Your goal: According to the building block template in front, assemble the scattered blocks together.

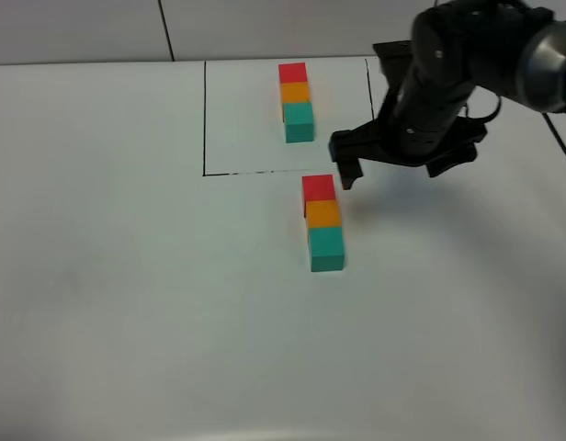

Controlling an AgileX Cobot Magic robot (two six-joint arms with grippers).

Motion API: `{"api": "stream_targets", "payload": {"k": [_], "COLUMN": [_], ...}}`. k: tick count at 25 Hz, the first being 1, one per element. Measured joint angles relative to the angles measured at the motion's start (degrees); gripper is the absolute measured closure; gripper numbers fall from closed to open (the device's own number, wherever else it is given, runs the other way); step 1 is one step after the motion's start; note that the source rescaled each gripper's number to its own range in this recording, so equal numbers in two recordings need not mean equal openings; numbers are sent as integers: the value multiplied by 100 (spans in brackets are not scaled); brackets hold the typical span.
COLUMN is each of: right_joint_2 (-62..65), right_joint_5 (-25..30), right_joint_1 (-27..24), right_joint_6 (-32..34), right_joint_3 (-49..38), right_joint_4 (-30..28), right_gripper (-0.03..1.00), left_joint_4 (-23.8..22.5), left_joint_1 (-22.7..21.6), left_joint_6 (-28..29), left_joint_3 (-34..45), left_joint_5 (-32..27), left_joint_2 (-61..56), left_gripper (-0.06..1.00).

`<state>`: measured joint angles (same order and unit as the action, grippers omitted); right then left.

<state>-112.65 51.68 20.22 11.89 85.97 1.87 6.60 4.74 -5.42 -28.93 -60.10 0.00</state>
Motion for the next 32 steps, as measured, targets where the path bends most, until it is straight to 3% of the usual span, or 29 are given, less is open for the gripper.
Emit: {"api": "stream_targets", "payload": {"k": [7,11,18,24,32], "right_joint_2": [1648,2588,3497,4187,6219], "right_joint_5": [-723,-672,-495,-8,-305], "right_joint_1": [-916,-1415,-1578,-1578,-1578], "right_joint_6": [-605,-993,-1265,-1277,-1230], "right_joint_3": [-1990,-2680,-2761,-2782,-3109], "right_joint_4": [180,185,327,222,167], "right_gripper": [-3,-3,-3,-3,-3], "left_joint_4": [0,0,0,0,0], "left_joint_1": [0,0,0,0,0], "left_joint_6": [0,0,0,0,0], "left_joint_3": [0,0,0,0,0], "left_joint_5": [0,0,0,0,0], "left_joint_2": [0,0,0,0,0], "left_gripper": [58,58,58,58,58]}}
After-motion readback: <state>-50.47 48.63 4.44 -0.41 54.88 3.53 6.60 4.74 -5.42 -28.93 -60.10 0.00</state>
